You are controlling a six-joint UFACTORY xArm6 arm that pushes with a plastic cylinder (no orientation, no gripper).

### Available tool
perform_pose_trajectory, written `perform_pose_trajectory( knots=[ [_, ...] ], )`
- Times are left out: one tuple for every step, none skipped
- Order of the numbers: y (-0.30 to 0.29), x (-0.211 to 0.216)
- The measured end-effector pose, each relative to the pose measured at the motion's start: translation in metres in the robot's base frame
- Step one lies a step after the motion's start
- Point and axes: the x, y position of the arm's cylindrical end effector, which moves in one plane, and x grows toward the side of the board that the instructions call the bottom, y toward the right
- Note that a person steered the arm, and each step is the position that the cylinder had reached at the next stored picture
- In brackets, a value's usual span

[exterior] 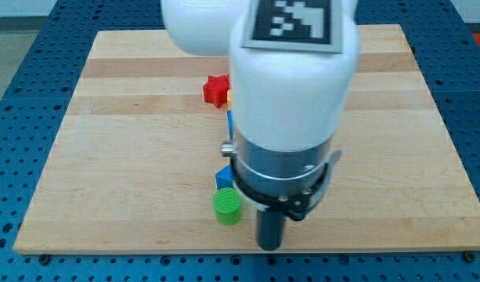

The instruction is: Slide the green circle into the red star

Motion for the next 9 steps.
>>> perform_pose_trajectory(
  knots=[
    [-0.034, -0.001],
    [-0.044, -0.001],
    [-0.032, -0.001],
    [-0.02, -0.005],
    [-0.02, -0.019],
    [-0.033, -0.031],
    [-0.058, -0.031],
    [-0.072, -0.034],
    [-0.075, -0.043]
  ],
)
